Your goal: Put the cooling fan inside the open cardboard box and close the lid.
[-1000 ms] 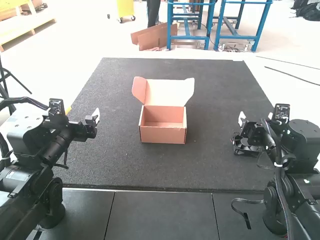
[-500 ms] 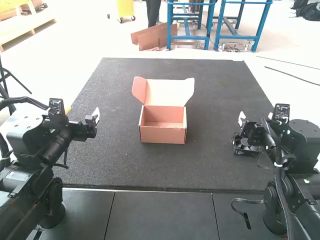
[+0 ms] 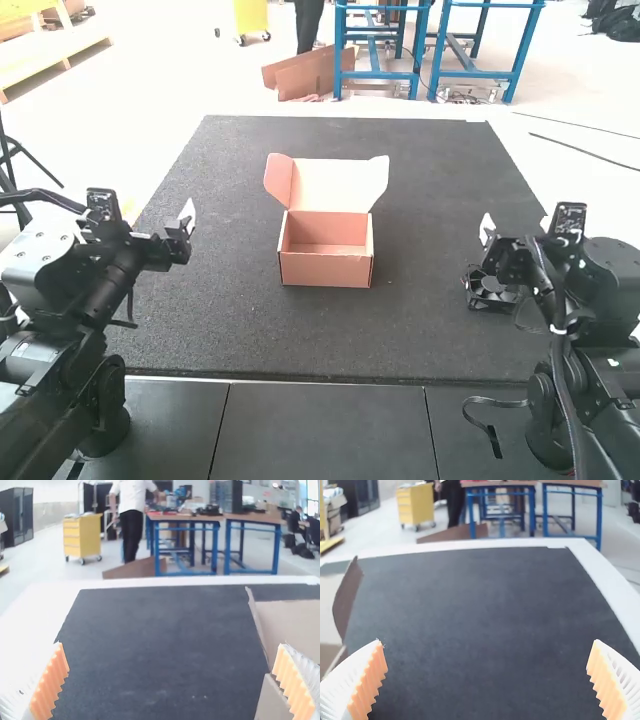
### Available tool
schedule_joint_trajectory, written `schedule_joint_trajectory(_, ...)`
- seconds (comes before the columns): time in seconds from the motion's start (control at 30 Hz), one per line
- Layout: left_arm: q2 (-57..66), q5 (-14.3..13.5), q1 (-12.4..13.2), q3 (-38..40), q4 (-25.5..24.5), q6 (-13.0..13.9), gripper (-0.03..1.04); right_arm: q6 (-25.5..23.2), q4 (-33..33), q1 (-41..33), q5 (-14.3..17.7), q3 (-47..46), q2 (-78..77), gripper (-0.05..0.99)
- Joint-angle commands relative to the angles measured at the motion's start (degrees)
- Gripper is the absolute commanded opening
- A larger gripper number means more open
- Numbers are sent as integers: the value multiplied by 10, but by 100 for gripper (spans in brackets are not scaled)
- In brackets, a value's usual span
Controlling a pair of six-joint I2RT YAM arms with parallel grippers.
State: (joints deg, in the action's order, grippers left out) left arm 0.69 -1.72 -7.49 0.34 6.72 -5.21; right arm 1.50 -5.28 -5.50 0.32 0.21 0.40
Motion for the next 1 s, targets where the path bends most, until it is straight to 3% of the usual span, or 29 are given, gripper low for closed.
schedule_joint_trajectory(0.0, -7, -5, 6, -4, 31, 4, 97, -6, -40, 7, 11, -3, -6, 91)
schedule_joint_trajectory(0.17, -7, -9, 6, 5, 74, 5, 97, -4, -92, 7, 21, 8, -6, 91)
schedule_joint_trajectory(0.43, 36, -12, 6, 77, 73, 6, 97, 3, -91, 7, 21, 72, 27, 91)
schedule_joint_trajectory(0.63, 132, -22, 6, 157, 67, 6, 97, 3, -83, 7, 50, 174, 155, 91)
schedule_joint_trajectory(0.77, 197, -34, 6, 217, 42, 6, 97, 3, -22, 7, 78, 285, 275, 91)
schedule_joint_trajectory(0.97, 299, -52, 6, 341, -81, 6, 97, 3, 171, 8, 91, 490, 462, 91)
